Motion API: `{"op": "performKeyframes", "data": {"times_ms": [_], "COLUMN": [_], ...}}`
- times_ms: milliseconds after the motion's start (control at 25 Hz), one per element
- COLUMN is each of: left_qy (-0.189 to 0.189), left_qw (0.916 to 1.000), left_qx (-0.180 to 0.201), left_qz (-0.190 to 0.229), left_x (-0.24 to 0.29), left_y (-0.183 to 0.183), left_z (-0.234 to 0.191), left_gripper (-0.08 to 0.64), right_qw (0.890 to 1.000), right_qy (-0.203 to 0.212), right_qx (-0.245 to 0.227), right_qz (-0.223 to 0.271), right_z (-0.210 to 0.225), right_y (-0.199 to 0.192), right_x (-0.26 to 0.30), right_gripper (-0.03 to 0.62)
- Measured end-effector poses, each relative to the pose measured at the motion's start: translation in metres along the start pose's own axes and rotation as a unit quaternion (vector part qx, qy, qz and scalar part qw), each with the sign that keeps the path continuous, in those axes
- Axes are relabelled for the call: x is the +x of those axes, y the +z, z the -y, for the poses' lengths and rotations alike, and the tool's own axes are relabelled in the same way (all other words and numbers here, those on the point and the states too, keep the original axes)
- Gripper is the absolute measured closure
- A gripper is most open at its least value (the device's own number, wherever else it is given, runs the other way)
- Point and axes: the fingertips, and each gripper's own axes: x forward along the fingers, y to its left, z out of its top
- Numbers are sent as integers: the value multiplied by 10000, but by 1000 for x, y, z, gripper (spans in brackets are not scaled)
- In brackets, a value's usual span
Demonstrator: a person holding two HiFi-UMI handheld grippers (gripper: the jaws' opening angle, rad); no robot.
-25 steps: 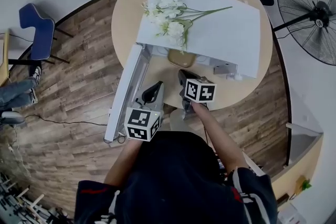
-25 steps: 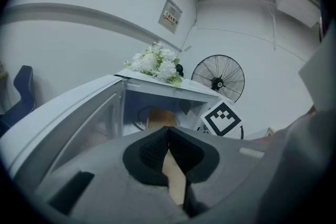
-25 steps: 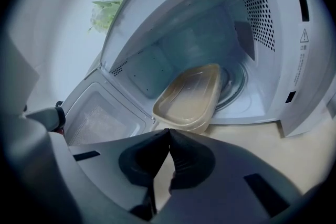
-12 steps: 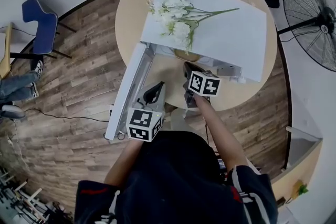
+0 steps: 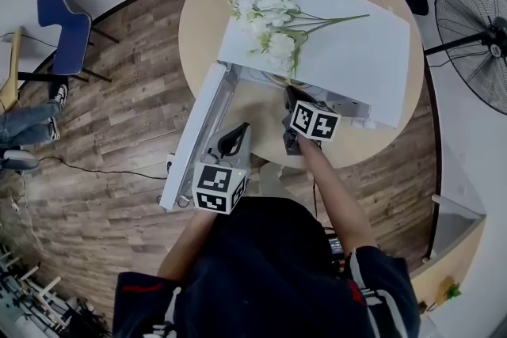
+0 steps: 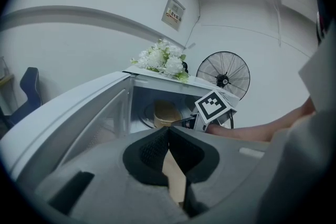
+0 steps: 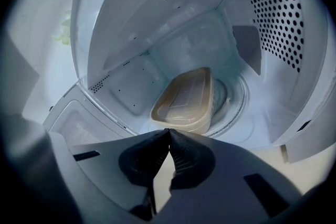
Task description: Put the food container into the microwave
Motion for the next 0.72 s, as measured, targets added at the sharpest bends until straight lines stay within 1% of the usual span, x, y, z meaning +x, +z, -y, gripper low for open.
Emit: {"op": "performKeyframes", "data": {"times_ms": [240, 400, 560, 720], "left_qy": [8, -2, -74, -169], "left_qw": [10000, 9998, 9993, 9984], "left_qx": [22, 122, 226, 354], "left_qz": [40, 144, 288, 419], "left_x": [-2, -4, -8, -11], "left_y": [4, 13, 26, 37], "left_z": [-3, -2, 1, 5], "left_gripper": [545, 545, 545, 545], "right_qw": [10000, 9997, 9987, 9954], "right_qy": [51, 123, 214, 311], "right_qx": [-42, -141, -398, -858], "right_qz": [62, 140, 224, 284], "right_z": [-5, -10, -23, -42], "right_y": [0, 0, 3, 8], "right_x": [-4, -14, -31, -52], "right_gripper": [581, 581, 581, 581]}}
